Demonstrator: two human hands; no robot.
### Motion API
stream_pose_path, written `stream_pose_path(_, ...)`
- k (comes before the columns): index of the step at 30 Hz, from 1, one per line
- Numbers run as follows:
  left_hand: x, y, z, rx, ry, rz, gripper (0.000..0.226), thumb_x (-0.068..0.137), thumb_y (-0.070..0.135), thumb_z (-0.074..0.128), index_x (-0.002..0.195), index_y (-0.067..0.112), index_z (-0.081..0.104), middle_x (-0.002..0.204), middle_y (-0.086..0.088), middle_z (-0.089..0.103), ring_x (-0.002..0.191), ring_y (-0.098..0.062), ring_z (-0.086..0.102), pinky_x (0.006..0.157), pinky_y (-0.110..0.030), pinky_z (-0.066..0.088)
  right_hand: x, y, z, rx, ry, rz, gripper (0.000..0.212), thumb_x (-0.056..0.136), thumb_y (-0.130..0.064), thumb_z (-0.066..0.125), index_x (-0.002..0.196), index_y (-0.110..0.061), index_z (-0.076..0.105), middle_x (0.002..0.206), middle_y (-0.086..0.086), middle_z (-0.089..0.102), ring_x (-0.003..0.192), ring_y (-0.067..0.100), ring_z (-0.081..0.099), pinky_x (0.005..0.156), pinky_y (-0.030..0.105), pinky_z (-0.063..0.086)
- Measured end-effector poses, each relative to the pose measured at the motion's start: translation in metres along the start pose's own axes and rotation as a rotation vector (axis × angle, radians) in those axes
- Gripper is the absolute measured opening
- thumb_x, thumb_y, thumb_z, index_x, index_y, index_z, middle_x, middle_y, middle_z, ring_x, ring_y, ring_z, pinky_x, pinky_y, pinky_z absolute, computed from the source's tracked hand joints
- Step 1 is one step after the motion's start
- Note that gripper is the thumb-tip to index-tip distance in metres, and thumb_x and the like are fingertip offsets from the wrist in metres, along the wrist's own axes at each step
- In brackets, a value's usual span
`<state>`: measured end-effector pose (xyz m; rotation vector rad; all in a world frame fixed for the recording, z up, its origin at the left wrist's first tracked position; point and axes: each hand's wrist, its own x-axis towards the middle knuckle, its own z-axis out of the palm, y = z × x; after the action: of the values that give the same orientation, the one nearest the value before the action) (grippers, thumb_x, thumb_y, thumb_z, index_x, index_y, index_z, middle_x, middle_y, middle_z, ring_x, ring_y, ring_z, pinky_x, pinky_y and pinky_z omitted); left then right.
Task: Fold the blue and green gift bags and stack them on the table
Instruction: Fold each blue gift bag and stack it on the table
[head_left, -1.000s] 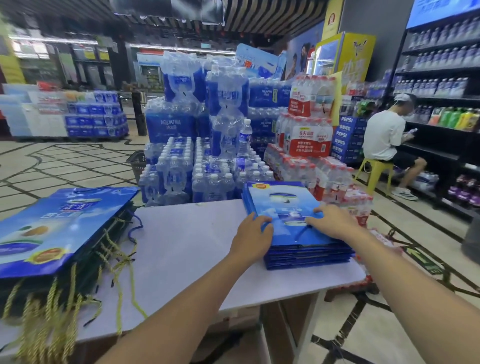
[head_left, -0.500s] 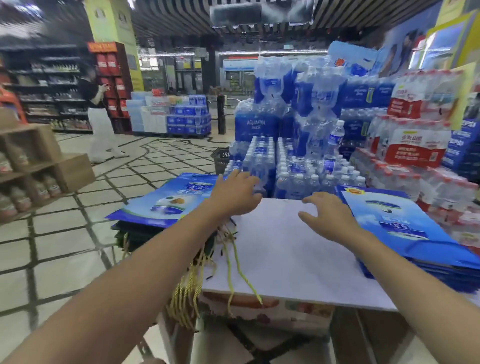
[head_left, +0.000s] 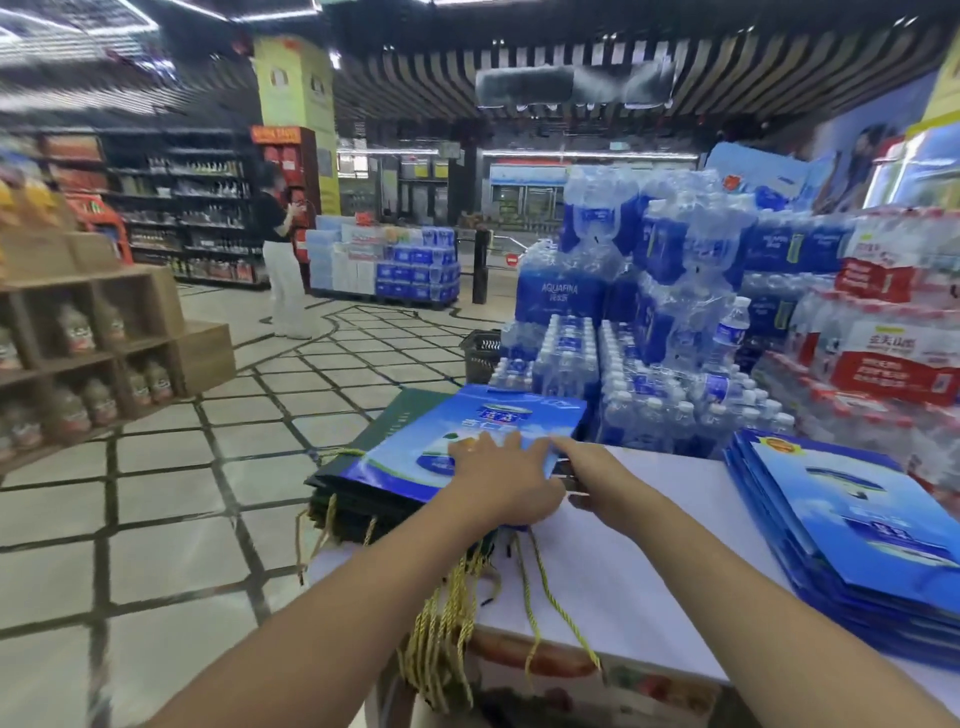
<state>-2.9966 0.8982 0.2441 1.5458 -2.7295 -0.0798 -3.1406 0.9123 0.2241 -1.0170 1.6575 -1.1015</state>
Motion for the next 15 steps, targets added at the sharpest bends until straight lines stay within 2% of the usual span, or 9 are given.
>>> stream_pose_path(2,-0.002,0.014,0.001,-0.031,0.026,0.005,0.072,0.096,0.06,0.032,0.161,0.035,0.014,0.171,-0.007,0.012,0.153,-0.044,0.016,0.112,-0.073,0.017,0.005,-0.003,-0.003,0.169,0.024,0.036,0.03,0.102,-0.04,0.056,0.105,-0.014,0.071,0.091,0.005,0.074,0.083,0.02,0.064,0.074,0.033,0.047)
stream_pose_path(6,-0.002,0.035,0.001,-0.1,0.09,0.039,0.072,0.094,0.057,0.035,0.159,0.035,0.016,0.171,-0.006,0.012,0.154,-0.043,0.011,0.113,-0.073,0.014,0.01,-0.012,-0.022,0.37,0.134,0.032,0.024,0.102,-0.026,0.061,0.111,-0.005,0.067,0.101,0.018,0.074,0.091,0.032,0.069,0.072,0.039,0.055)
stream_pose_path(10,0.001,0.052,0.001,-0.126,0.151,0.129,0.071,0.093,0.059,0.038,0.156,0.035,0.019,0.171,-0.003,0.013,0.154,-0.039,0.013,0.116,-0.066,0.015,0.005,-0.024,-0.054,0.37,0.247,-0.021,0.013,0.103,-0.015,0.058,0.106,-0.004,0.063,0.086,0.015,0.069,0.076,0.028,0.066,0.064,0.038,0.054)
stream_pose_path(12,0.003,0.06,-0.003,-0.156,0.214,0.172,0.068,0.092,0.061,0.039,0.154,0.036,0.025,0.168,-0.001,0.02,0.152,-0.036,0.02,0.117,-0.062,0.02,0.001,-0.032,-0.07,0.351,0.289,-0.064,0.009,0.103,-0.009,0.053,0.106,-0.003,0.06,0.078,0.013,0.064,0.069,0.026,0.061,0.061,0.037,0.052)
stream_pose_path(15,0.006,0.067,-0.016,-0.235,0.303,0.217,0.06,0.099,0.063,0.038,0.152,0.036,0.036,0.164,0.003,0.032,0.149,-0.026,0.03,0.116,-0.057,0.025,-0.009,-0.046,-0.093,0.332,0.321,-0.133,0.009,0.103,-0.007,0.049,0.1,-0.006,0.057,0.078,0.013,0.06,0.065,0.026,0.059,0.057,0.037,0.049)
